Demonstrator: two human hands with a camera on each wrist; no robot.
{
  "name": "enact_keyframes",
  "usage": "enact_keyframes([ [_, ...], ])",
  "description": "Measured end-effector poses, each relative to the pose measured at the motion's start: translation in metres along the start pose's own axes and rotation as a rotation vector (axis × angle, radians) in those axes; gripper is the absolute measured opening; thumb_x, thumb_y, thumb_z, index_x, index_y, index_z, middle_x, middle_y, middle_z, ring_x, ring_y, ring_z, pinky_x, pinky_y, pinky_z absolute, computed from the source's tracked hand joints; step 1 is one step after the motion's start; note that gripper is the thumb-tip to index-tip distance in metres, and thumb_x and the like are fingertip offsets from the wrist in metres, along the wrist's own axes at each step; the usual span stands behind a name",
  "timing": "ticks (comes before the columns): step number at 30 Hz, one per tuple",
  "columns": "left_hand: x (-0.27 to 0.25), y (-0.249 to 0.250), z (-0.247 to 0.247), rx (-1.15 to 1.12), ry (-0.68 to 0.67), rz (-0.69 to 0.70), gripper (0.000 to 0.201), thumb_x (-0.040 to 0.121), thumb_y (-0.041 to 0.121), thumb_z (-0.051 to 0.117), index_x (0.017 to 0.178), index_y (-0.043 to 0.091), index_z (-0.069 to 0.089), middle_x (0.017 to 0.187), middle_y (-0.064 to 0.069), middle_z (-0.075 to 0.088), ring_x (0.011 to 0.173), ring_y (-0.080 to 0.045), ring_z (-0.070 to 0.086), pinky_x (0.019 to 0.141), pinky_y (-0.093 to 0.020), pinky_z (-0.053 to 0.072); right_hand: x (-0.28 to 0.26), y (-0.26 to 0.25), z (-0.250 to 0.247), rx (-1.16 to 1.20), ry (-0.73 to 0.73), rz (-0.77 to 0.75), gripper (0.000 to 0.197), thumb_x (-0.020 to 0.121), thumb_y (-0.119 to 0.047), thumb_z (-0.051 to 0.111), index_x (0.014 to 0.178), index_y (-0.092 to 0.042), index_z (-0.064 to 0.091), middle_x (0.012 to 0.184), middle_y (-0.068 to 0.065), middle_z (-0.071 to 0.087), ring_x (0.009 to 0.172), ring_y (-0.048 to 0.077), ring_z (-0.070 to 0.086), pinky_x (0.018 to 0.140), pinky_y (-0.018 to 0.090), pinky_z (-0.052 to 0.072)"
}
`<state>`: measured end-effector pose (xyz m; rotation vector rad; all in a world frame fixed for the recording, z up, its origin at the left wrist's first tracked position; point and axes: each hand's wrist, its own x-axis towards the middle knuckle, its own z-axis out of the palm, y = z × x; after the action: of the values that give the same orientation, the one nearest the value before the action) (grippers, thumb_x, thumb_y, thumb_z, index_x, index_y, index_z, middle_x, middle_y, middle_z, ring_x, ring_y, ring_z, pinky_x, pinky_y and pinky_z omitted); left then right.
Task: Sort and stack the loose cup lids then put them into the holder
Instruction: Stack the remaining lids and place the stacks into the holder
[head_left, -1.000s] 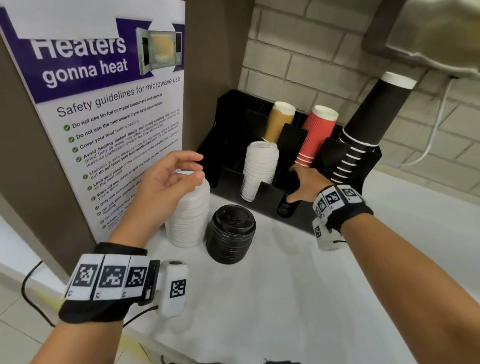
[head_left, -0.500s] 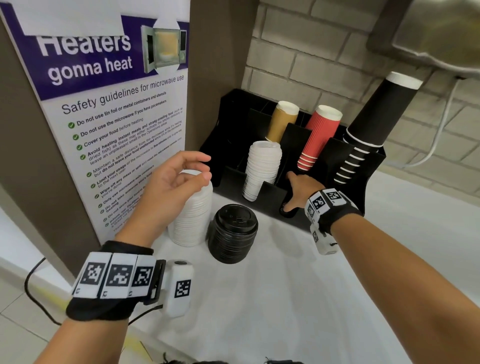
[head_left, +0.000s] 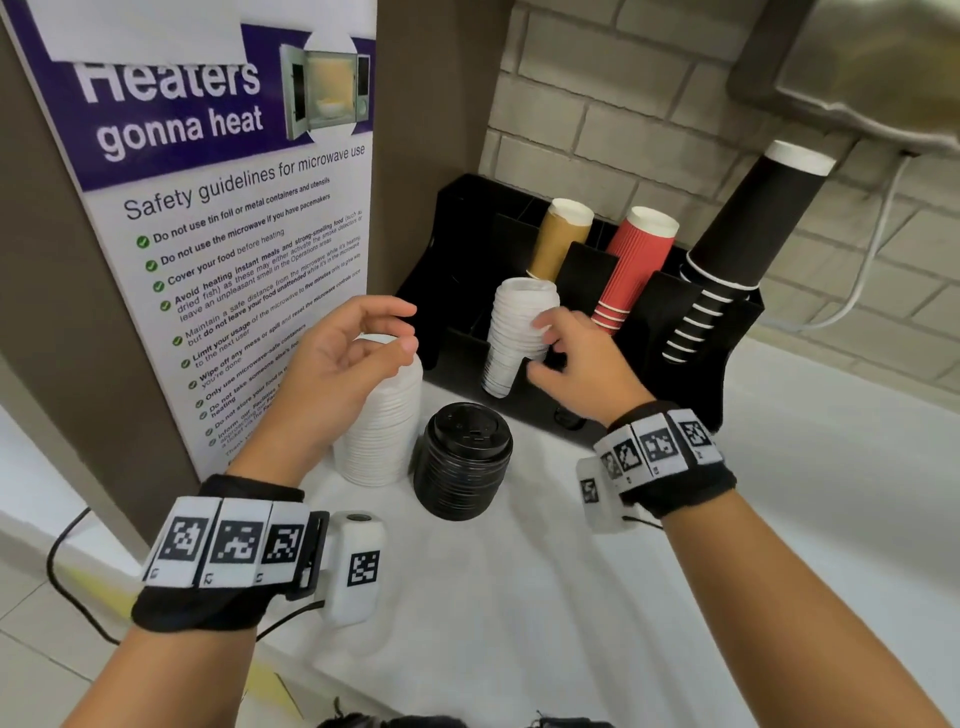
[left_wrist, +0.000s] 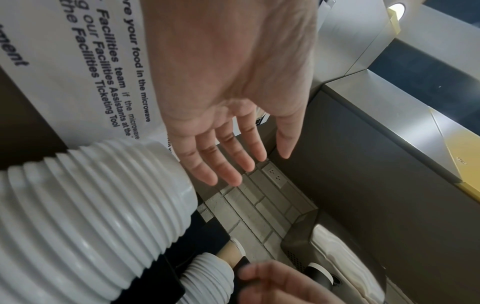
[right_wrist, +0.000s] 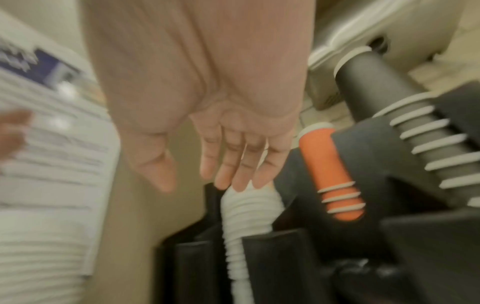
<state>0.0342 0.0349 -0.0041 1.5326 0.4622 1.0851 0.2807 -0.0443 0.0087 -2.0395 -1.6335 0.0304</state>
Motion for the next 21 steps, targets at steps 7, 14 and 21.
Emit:
enact_keyframes([
  [7,-0.001,0.003,0.001,0.015,0.001,-0.003,0.023,0.091,0.011,0.065,0.106,0.028,0.066,0.091,0.016,0.067,0.083,-0.013,0.064,0.080,-0.019,0.052,-0.017,-0.041,0.044,-0.024,-0.643,0.012,0.099,0.066,-0.059,0.078,0.146,-0.034,0.025,0.142,0.004,0.037,0.128,0.021,0.038,0.105,0.039,0.040],
  [14,-0.004,0.004,-0.001,-0.002,-0.002,-0.024,0.023,0.084,0.022,0.068,0.106,0.031,0.066,0.093,0.016,0.068,0.083,-0.014,0.065,0.080,-0.020,0.052,-0.015,-0.043,0.057,-0.006,-0.658,0.045,0.095,0.070,-0.043,0.080,0.146,-0.030,0.023,0.135,0.008,0.042,0.120,0.025,0.045,0.096,0.036,0.046],
  [21,-0.005,0.006,0.006,0.041,-0.004,-0.026,0.036,0.075,0.029,0.072,0.108,0.036,0.063,0.105,0.011,0.065,0.087,-0.007,0.064,0.083,-0.022,0.050,-0.015,-0.042,0.022,0.297,-0.364,0.045,0.083,0.070,-0.033,0.083,0.139,-0.030,0.038,0.117,-0.011,0.052,0.107,0.008,0.053,0.089,0.016,0.044],
])
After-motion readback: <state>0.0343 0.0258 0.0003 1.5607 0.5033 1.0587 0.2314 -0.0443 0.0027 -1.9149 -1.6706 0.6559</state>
